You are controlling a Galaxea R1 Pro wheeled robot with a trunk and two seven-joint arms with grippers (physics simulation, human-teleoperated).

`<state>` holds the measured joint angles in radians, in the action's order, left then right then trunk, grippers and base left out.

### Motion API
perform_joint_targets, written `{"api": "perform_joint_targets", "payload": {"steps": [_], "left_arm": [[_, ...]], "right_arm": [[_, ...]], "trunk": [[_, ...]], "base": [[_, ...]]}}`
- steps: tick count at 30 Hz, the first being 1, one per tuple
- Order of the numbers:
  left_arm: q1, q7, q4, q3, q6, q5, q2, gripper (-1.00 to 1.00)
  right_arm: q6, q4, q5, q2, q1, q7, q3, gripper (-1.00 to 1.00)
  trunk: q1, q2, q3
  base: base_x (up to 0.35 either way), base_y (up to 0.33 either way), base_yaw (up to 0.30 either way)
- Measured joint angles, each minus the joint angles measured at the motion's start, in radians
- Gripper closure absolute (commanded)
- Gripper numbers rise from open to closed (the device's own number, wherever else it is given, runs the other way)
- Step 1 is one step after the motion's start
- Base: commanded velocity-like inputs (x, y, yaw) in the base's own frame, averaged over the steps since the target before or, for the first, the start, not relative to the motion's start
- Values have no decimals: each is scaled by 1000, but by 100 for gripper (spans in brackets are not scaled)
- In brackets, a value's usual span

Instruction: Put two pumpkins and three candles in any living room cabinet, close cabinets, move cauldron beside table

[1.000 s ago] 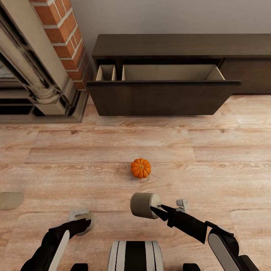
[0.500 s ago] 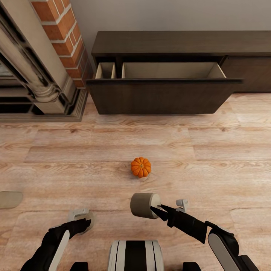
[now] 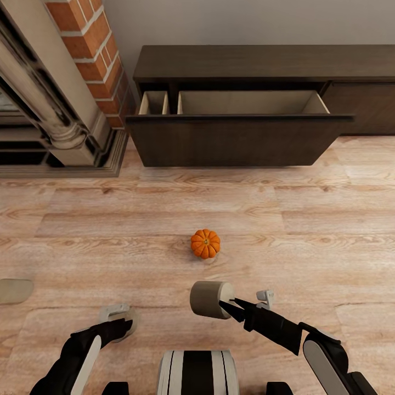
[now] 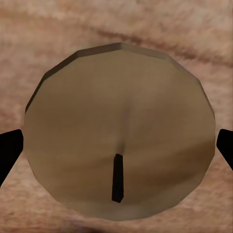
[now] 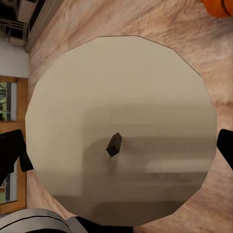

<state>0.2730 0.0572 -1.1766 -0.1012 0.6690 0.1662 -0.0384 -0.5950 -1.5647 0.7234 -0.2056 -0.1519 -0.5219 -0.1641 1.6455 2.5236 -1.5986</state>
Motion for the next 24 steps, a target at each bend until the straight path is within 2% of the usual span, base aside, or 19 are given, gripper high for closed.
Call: {"api": "perform_joint_targets", "payload": {"steps": [7, 9, 24], "left_arm": [[0, 0, 0, 1, 1, 0, 0, 100], [0, 0, 0, 1, 1, 0, 0, 100], [0, 0, 0, 2, 0, -1, 1, 100]], "right_arm": [[0, 0, 0, 1, 0, 0, 0, 100], [0, 0, 2, 1, 0, 0, 0, 100], [0, 1, 0, 2, 0, 2, 0, 100]], "trunk": [[0, 0, 0], [-1, 0, 8], [-1, 0, 8]], "base": [[0, 0, 0], [0, 0, 0], [0, 0, 0]]}}
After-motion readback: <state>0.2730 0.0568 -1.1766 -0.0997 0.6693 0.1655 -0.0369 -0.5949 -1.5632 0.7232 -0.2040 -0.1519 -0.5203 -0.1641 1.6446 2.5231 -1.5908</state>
